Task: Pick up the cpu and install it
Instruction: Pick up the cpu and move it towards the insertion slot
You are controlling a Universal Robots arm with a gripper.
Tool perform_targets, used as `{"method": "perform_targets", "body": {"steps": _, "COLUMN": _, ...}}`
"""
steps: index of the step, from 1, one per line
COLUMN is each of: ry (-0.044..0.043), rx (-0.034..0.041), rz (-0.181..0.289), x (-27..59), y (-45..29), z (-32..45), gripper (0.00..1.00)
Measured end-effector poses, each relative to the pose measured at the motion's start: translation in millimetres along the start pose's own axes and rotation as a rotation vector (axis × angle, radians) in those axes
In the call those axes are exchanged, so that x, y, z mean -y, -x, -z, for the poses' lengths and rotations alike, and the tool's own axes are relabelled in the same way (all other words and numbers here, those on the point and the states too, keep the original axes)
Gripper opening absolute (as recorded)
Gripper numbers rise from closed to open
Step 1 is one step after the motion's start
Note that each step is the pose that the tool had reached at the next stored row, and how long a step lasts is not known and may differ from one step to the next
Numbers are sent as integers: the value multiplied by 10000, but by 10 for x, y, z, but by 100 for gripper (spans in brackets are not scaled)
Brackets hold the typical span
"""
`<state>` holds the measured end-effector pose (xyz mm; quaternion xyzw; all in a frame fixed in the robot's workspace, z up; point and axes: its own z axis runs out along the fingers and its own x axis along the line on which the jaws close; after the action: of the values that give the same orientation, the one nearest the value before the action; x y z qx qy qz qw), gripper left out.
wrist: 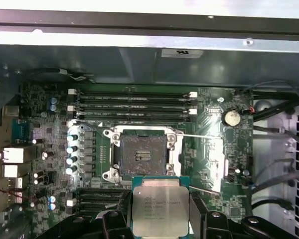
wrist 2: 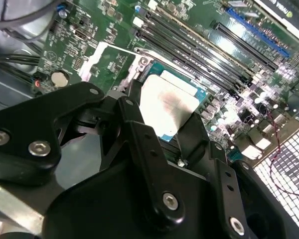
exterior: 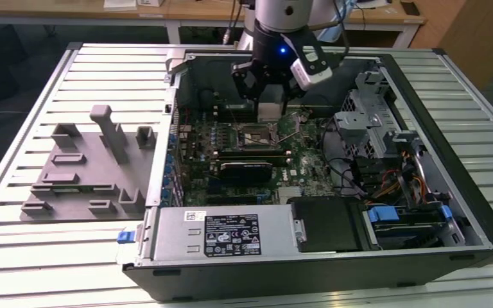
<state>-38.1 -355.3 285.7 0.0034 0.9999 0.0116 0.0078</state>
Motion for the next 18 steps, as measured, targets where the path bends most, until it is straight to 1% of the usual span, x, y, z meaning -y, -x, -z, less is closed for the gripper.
{"method": "perform_targets", "body": {"steps": 4, "ry": -8, "rx": 1, "rz": 2, "x": -34, "y": -50, "z": -52, "gripper": 54}}
{"method": "perform_targets", "body": {"steps": 8, "ry": -14, "rx": 1, "rz": 1, "x": -91, "y": -80, "z": -95, "gripper": 54}}
{"method": "perform_targets", "body": {"steps": 18, "ry": -25, "rx": 1, "rz": 2, "x": -177, "y": -106, "z": -189, "gripper": 54}}
